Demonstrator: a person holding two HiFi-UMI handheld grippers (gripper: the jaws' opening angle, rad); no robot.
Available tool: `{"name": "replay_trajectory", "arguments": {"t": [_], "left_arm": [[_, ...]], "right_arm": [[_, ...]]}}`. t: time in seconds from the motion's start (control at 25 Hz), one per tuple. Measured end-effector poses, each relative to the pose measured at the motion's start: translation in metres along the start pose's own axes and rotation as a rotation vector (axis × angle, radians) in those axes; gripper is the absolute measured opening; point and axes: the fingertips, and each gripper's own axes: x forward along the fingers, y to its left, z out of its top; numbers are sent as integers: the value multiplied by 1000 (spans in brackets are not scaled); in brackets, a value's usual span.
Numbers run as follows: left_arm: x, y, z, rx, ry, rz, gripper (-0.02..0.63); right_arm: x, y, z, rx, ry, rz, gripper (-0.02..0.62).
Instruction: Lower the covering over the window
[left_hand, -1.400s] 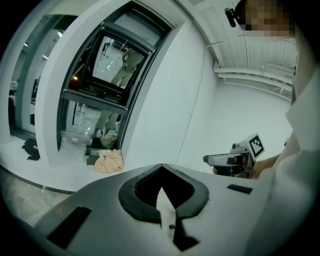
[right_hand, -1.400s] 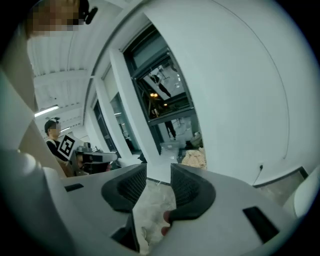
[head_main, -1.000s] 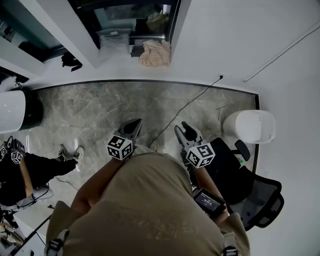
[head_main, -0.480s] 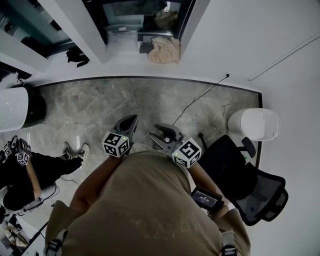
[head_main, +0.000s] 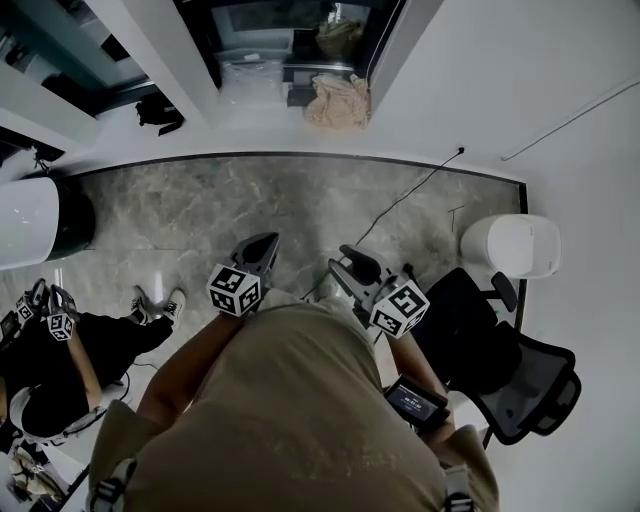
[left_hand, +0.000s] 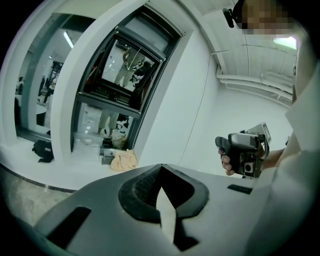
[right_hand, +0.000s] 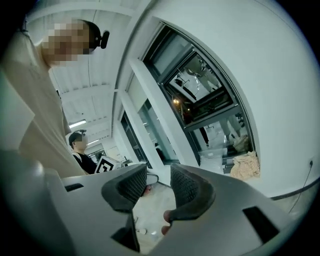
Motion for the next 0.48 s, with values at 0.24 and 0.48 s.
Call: {"name": "replay_trajectory", "arguments": {"t": [0.24,0.48], "left_arm": [[10,-8,4,6,5,-12,12],[26,-19,3,-6,1,10,14]], "right_arm": [[-4,-4,10,-54,-15,11,150],[-30,-25,3,-54,-1,-17,150]]}}
